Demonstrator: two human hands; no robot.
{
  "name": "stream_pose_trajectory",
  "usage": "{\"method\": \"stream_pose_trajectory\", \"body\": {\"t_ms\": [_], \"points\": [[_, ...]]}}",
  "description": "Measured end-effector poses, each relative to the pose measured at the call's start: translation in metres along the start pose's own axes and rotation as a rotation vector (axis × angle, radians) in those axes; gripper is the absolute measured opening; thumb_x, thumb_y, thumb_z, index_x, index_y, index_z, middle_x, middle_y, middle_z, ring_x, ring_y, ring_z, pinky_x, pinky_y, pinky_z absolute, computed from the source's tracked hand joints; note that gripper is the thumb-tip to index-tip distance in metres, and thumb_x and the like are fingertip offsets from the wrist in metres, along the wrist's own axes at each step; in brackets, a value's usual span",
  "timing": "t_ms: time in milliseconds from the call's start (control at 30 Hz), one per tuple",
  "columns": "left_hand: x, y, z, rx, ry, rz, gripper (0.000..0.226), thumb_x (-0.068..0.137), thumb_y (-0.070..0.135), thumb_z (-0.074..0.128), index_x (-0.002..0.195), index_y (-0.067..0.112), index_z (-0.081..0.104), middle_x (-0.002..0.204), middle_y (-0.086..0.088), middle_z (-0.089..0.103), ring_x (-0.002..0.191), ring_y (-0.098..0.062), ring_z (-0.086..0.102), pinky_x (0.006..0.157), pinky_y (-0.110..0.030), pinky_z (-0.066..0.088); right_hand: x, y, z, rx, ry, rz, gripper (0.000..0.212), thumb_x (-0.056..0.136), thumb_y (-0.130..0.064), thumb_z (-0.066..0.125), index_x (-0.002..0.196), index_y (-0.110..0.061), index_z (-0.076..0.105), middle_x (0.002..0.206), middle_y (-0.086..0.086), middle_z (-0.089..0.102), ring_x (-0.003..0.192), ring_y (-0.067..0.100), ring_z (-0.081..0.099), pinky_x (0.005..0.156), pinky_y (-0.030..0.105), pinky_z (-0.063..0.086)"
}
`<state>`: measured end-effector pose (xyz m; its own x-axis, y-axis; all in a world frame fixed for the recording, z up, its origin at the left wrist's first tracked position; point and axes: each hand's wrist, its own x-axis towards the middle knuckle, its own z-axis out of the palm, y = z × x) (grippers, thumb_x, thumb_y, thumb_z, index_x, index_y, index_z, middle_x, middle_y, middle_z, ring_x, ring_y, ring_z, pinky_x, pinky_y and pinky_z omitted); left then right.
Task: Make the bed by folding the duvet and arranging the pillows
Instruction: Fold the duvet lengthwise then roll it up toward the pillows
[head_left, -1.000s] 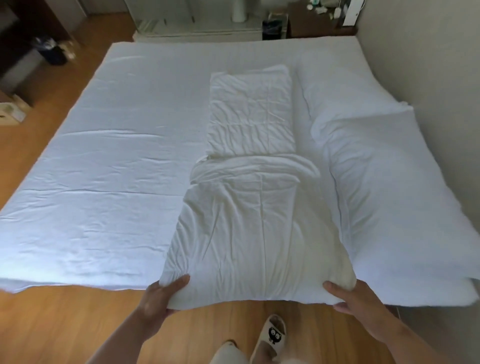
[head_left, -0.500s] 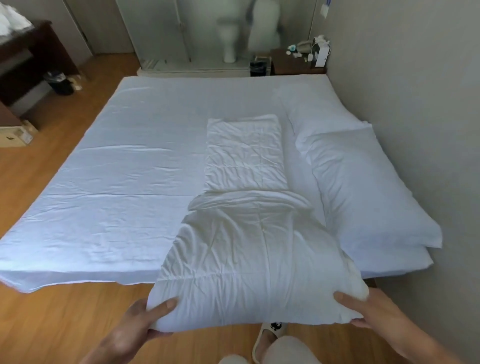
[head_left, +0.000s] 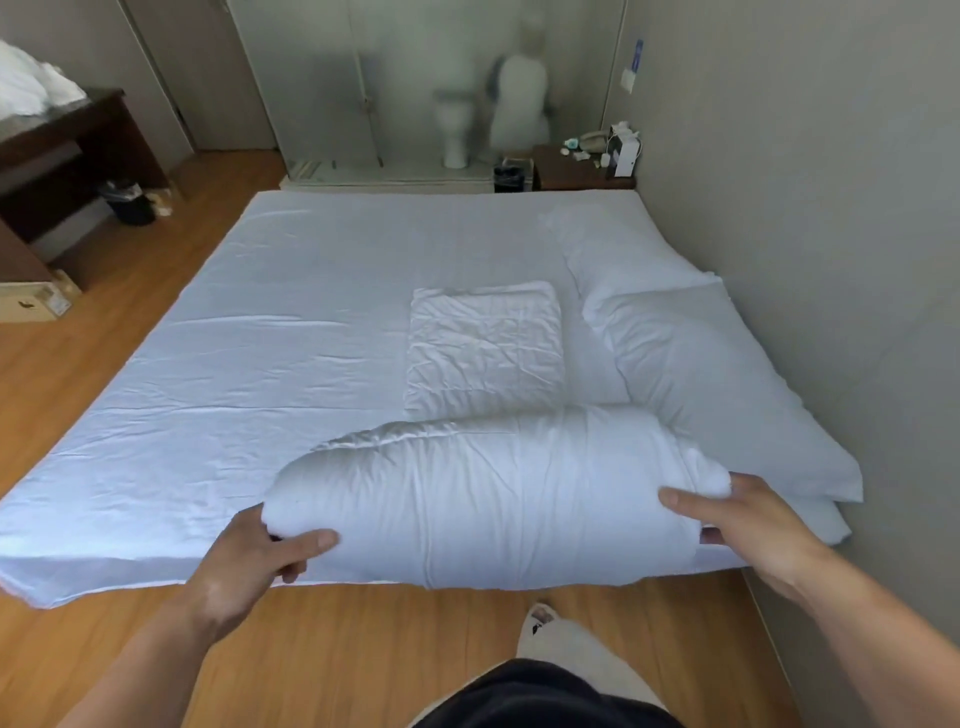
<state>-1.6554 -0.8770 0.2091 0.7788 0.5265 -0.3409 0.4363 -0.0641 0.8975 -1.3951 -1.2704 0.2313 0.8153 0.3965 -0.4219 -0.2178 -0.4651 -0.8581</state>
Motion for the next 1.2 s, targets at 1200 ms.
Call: {"method": "stream_pose_trajectory", "body": {"t_ms": [1200], "points": [[0.731, 0.182, 0.039, -0.262, 0.395, -0.205, 0.030, 0.079, 0.039, 0.083, 0.099, 0.018, 0.075, 0.101, -0.009, 0.077, 0.093, -0.030, 0.073, 0.087, -0.048, 0.058, 0.710, -0.204, -0.002, 0.252, 0.178, 0.162, 0.032, 0.077, -0.040, 0.084, 0.094, -0.014, 0.073, 0.094, 0.006, 0.076, 0.085, 0.021, 0.071, 0.073, 0.032, 0.057]]}}
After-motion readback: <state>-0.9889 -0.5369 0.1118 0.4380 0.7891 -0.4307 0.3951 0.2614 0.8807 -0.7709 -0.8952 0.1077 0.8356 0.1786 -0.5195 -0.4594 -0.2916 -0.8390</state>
